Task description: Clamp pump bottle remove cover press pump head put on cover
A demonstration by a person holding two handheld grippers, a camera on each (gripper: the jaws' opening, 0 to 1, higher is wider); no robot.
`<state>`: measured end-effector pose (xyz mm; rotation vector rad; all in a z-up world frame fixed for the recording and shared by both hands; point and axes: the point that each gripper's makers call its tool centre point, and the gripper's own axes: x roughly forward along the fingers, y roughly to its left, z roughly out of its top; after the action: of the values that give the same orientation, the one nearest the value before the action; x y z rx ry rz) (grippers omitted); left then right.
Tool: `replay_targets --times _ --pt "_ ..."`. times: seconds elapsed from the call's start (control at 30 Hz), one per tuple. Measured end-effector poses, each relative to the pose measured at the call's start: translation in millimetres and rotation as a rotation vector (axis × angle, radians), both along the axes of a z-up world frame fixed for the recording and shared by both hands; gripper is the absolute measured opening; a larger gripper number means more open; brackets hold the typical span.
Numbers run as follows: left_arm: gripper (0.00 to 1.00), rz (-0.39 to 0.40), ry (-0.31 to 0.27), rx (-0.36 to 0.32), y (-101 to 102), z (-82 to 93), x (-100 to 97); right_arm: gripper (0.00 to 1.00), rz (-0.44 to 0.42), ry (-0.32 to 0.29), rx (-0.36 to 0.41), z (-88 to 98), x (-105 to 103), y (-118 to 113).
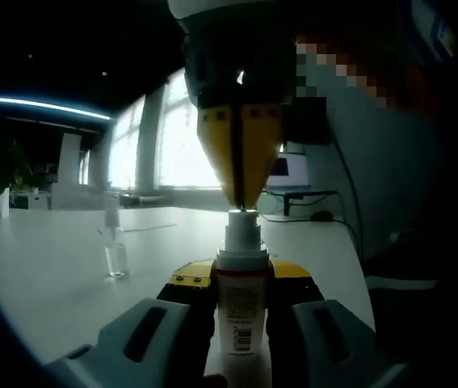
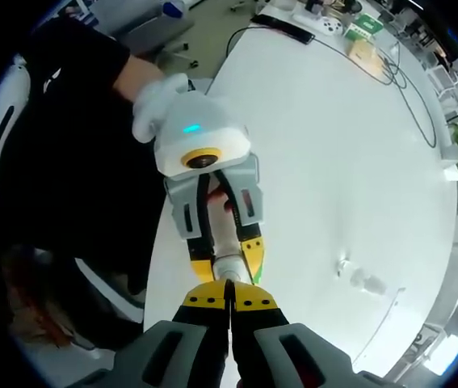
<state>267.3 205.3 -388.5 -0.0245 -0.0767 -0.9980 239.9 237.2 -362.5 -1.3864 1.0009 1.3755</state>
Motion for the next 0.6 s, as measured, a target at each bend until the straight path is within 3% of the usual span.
replay_targets --times 0.27,0.6 --pt "0.14 0.001 -0.001 0.0 -0.2 0.1 -0.1 0.0 0.036 -0.035 -0.045 1.2 1.2 0.4" --pt "0.14 -0.001 0.0 -0.001 -0.5 0.0 -0.5 0.0 -0.031 0.008 0.063 8.0 3.6 -2.3"
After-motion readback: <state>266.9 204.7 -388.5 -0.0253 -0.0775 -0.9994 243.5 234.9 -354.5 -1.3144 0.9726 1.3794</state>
